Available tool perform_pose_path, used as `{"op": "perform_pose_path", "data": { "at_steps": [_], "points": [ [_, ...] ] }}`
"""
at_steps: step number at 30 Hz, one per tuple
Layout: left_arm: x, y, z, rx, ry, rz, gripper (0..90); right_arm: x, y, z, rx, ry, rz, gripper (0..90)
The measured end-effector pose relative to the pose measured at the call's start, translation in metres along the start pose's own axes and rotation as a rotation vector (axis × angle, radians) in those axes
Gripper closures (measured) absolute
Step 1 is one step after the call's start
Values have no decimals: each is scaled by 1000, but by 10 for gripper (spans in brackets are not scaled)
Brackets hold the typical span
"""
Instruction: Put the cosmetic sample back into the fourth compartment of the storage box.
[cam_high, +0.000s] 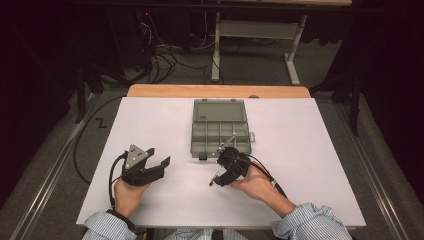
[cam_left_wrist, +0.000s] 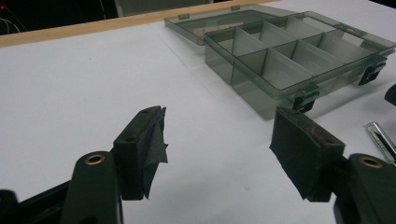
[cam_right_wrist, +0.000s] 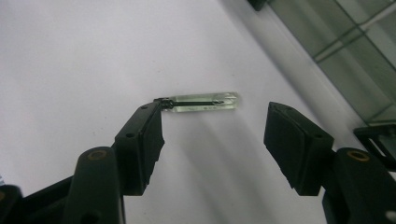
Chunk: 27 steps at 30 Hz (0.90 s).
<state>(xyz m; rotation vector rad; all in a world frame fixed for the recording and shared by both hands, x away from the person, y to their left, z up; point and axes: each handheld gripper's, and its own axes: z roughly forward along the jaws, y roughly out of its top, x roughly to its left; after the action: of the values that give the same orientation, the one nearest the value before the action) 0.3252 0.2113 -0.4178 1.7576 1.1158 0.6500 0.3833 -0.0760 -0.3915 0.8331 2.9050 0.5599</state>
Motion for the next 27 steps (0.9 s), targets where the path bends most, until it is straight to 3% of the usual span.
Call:
{"op": "perform_pose_path", "data": {
  "at_steps": [15,27],
  "points": [
    [1,0,0,-3,-3,-2,342,17,17,17,93,-24,-38,308],
    [1,0,1,3,-6,-7,342,20,24,26,127,-49,-47,326]
  ]
}}
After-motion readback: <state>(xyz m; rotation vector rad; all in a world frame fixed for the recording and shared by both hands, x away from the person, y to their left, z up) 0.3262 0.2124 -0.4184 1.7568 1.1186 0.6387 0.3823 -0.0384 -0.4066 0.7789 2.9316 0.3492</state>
